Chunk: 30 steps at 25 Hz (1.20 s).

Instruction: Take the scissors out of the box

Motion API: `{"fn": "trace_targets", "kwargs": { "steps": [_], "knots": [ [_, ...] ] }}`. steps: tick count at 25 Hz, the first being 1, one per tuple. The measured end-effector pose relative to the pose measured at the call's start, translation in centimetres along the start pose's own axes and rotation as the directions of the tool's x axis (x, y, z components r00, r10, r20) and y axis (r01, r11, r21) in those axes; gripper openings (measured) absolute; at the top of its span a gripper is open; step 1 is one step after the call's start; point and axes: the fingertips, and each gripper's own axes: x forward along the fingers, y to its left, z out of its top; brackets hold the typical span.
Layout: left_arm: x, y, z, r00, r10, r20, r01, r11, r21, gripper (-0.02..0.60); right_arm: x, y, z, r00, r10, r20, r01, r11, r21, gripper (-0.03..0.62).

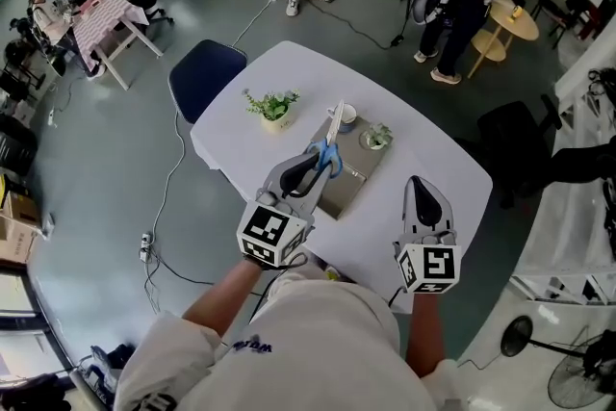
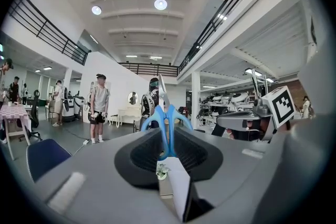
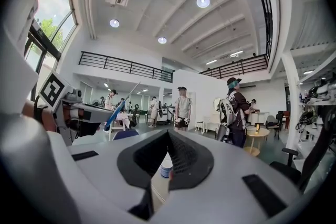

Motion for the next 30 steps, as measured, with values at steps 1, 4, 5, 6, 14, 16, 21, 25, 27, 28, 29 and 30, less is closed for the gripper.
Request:
{"fn": "trace_targets", "kwargs": {
  "steps": [1, 4, 5, 6, 14, 16, 21, 25, 27, 28, 29, 30],
  "knots": [
    [-0.02, 0.02, 0.1, 1.0, 0.001, 0.002, -0.001, 1.0, -0.001, 0.08, 0.01, -0.06, 0.04, 1.0, 0.0, 0.001, 0.0, 1.0, 0.001, 0.003],
    [-0.13, -0.1, 0.23, 1.0, 0.003, 0.005, -0.003, 1.0, -0.003, 0.08, -0.09, -0.36, -0.04, 1.0, -0.004, 0.003, 0.004, 1.0, 0.01, 0.003],
    [-0.16, -0.12, 0.24, 1.0, 0.004, 0.005, -0.004, 1.0, -0.002, 0.08, -0.11, -0.4, -0.09, 1.0, -0.005, 0.003, 0.005, 1.0, 0.015, 0.003],
    [-0.17, -0.1, 0.25, 1.0, 0.005, 0.005, -0.005, 1.0, -0.002, 0.08, -0.11, -0.39, -0.13, 1.0, -0.005, 0.004, 0.005, 1.0, 0.018, 0.003],
    [-0.1, -0.56, 0.3, 1.0, 0.003, 0.009, -0.003, 1.0, -0.001, 0.081, -0.38, -0.57, -0.39, 1.0, -0.005, -0.002, 0.005, 1.0, 0.024, 0.003],
    [-0.09, -0.54, 0.35, 1.0, 0.003, 0.01, -0.003, 1.0, 0.0, 0.081, -0.34, -0.49, -0.35, 1.0, -0.002, -0.003, 0.002, 1.0, 0.021, 0.003],
    [-0.06, -0.46, 0.28, 1.0, 0.004, 0.01, -0.004, 1.0, 0.002, 0.081, -0.29, -0.25, -0.54, 1.0, 0.004, -0.005, -0.003, 1.0, 0.014, 0.003],
    [-0.13, -0.7, 0.23, 1.0, 0.001, 0.009, -0.001, 1.0, 0.003, 0.081, -0.55, -0.37, -0.59, 1.0, 0.0, -0.004, 0.0, 1.0, 0.019, 0.003],
    [-0.1, -0.71, 0.2, 1.0, -0.001, 0.007, 0.001, 1.0, 0.004, 0.081, -0.53, -0.41, -0.59, 1.0, -0.002, -0.003, 0.002, 1.0, 0.019, 0.003],
    [-0.05, -0.66, 0.22, 1.0, -0.001, 0.007, 0.001, 1.0, 0.004, 0.081, -0.46, -0.42, -0.57, 1.0, -0.002, -0.004, 0.002, 1.0, 0.018, 0.003],
    [0.0, -0.62, 0.25, 1.0, -0.002, 0.007, 0.002, 1.0, 0.004, 0.081, -0.39, -0.43, -0.54, 1.0, -0.002, -0.004, 0.002, 1.0, 0.018, 0.003],
    [0.05, -0.6, 0.29, 1.0, -0.003, 0.008, 0.003, 1.0, 0.004, 0.081, -0.35, -0.42, -0.52, 1.0, -0.001, -0.004, 0.002, 1.0, 0.018, 0.003]
  ]
}}
